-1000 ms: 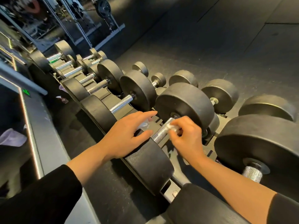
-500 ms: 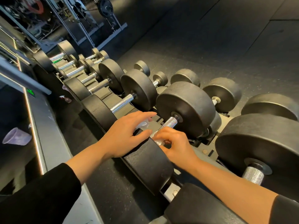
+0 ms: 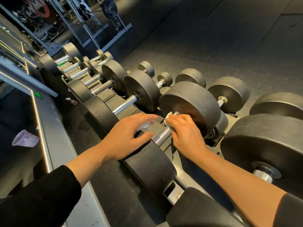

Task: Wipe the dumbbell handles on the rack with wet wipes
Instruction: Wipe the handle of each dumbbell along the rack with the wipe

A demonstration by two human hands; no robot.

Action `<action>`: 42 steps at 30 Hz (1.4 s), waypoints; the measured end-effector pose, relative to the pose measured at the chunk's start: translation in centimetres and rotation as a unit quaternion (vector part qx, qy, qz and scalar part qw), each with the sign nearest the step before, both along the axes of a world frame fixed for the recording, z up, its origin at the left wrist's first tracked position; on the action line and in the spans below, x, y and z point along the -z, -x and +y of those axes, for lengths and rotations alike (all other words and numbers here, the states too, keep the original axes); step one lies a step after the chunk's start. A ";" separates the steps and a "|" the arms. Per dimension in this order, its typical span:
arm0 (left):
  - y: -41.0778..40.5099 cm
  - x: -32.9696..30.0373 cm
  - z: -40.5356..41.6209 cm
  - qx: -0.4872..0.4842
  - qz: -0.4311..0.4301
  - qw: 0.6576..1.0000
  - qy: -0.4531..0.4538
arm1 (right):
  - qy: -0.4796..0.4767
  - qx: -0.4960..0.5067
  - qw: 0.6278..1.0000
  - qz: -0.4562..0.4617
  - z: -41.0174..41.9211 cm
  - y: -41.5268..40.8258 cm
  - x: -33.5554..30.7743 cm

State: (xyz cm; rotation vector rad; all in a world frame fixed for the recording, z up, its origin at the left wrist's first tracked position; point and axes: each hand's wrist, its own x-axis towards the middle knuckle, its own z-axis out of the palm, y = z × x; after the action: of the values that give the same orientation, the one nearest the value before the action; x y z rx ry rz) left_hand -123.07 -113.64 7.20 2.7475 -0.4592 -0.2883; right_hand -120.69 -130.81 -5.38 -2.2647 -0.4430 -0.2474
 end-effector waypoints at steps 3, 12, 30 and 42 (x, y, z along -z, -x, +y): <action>0.0 -0.1 -0.1 0.006 0.004 1.000 0.000 | -0.008 -0.035 0.999 0.010 -0.1 0.3 -0.3; -1.8 0.1 0.9 0.002 0.051 0.995 0.090 | -0.105 -0.110 0.986 0.073 -0.4 2.8 -1.2; -18.6 4.3 5.8 0.514 -0.081 0.851 -0.070 | 0.214 0.062 0.962 0.160 3.2 -2.8 -7.0; -22.3 6.8 6.3 0.615 -0.090 0.783 0.014 | 0.295 0.115 0.886 0.340 7.1 -4.1 -8.1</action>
State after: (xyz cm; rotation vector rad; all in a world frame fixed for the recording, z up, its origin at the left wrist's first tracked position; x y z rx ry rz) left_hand -100.80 -107.34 0.37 2.0009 -2.2201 -0.2857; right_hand -116.61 -123.73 2.72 -2.7872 0.1579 0.6455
